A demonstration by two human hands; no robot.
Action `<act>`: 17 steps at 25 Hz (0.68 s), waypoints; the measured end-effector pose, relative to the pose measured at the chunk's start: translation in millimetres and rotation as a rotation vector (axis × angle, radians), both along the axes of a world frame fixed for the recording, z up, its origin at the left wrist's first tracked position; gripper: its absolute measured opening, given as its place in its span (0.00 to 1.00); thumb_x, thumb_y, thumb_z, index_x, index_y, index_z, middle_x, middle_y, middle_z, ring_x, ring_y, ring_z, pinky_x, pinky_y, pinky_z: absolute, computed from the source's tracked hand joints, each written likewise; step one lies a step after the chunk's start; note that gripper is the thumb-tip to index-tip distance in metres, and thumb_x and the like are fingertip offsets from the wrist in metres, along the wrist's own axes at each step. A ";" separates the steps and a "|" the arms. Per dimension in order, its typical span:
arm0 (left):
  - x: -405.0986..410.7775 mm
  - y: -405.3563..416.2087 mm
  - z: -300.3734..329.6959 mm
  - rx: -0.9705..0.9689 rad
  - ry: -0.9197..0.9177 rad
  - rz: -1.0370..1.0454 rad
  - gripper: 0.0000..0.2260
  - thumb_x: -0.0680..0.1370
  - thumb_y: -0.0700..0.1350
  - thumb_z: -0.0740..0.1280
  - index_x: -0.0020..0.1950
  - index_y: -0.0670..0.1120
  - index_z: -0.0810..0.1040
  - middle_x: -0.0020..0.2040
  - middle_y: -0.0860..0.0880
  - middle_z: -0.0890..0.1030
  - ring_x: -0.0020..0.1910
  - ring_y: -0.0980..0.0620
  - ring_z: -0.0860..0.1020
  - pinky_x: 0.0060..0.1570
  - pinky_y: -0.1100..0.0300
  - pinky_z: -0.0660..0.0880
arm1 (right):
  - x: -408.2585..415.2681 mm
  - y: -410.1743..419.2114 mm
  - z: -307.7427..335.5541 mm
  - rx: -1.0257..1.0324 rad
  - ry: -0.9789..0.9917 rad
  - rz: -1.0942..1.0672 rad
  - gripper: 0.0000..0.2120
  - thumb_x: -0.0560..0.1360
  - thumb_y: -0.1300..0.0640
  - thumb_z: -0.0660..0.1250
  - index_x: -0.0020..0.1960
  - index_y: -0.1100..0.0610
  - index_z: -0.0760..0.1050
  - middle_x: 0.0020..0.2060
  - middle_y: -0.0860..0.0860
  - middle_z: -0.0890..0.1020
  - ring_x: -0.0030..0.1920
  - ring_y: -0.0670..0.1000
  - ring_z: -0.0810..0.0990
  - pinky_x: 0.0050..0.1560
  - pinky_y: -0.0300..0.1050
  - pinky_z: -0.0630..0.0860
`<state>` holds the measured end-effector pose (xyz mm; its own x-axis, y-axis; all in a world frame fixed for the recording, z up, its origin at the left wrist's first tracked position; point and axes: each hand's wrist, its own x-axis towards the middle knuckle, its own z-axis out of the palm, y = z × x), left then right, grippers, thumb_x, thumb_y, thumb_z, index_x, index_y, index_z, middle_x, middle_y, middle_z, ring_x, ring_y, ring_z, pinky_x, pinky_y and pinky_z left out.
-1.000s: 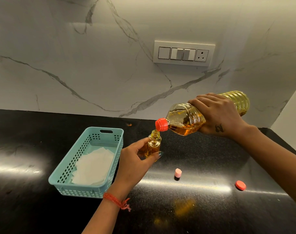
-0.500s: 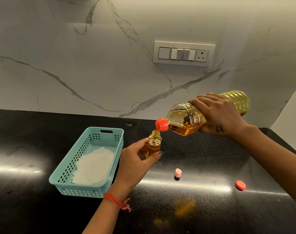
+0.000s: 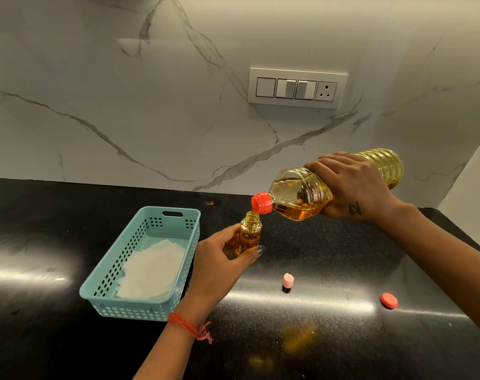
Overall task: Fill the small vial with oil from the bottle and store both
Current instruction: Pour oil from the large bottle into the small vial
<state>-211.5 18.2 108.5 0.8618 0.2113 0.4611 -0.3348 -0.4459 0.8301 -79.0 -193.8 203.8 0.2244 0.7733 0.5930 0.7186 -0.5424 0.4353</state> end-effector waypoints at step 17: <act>2.5 -0.4 0.3 -0.015 0.023 -0.014 0.16 0.69 0.44 0.74 0.43 0.66 0.73 0.40 0.64 0.79 0.45 0.66 0.78 0.41 0.77 0.72 | 1.6 -1.4 -4.8 -0.004 0.026 -0.024 0.29 0.63 0.42 0.68 0.55 0.62 0.77 0.46 0.59 0.84 0.45 0.61 0.83 0.47 0.56 0.78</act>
